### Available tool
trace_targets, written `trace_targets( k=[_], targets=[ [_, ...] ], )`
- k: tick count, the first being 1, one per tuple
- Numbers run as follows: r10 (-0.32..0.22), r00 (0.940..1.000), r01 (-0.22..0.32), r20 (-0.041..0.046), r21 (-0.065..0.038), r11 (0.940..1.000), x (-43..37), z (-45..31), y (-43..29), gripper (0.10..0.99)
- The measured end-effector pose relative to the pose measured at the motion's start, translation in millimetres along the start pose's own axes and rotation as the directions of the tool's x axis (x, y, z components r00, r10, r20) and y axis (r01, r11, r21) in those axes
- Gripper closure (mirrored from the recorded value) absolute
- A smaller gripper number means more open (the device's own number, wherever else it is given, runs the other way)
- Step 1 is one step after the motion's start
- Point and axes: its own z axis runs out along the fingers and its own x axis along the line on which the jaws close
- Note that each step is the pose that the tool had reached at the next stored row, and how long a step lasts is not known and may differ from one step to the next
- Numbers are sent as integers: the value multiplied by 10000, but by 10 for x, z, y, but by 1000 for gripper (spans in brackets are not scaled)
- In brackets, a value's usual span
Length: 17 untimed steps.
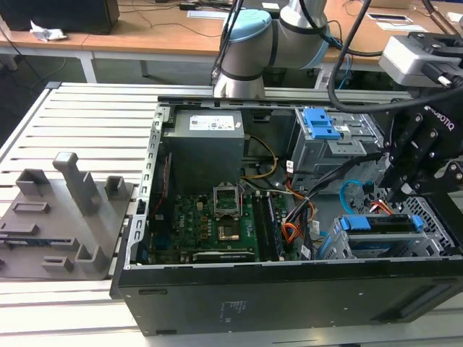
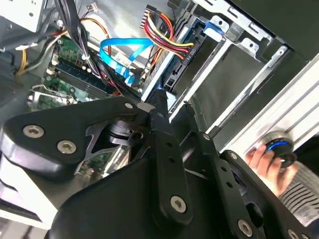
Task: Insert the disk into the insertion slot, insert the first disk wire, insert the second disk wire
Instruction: 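Insert the second disk wire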
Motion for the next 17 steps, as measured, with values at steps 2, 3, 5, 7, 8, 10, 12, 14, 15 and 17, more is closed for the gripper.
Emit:
trace_targets(
  k=[2,3,5,7,8,10,12,14,15,17],
  targets=[
    [-448,9990,448,-21,7,9990,0,0,0,784],
    [-708,9975,708,-34,11,9975,0,0,0,784],
    [-874,9962,874,-43,13,9962,0,0,0,784],
    [-875,9962,875,-42,14,9962,0,0,0,784],
    [-875,9962,875,-42,14,9962,0,1,1,784],
    [-875,9962,875,-36,14,9962,-2,3,49,784],
    [-875,9962,875,-28,16,9962,-4,6,103,784],
    [-875,9962,875,-27,16,9962,-4,9,131,784],
    [-875,9962,875,-28,16,9962,-4,9,137,784],
    [-876,9962,876,-28,16,9962,-5,10,152,784]
  ],
)
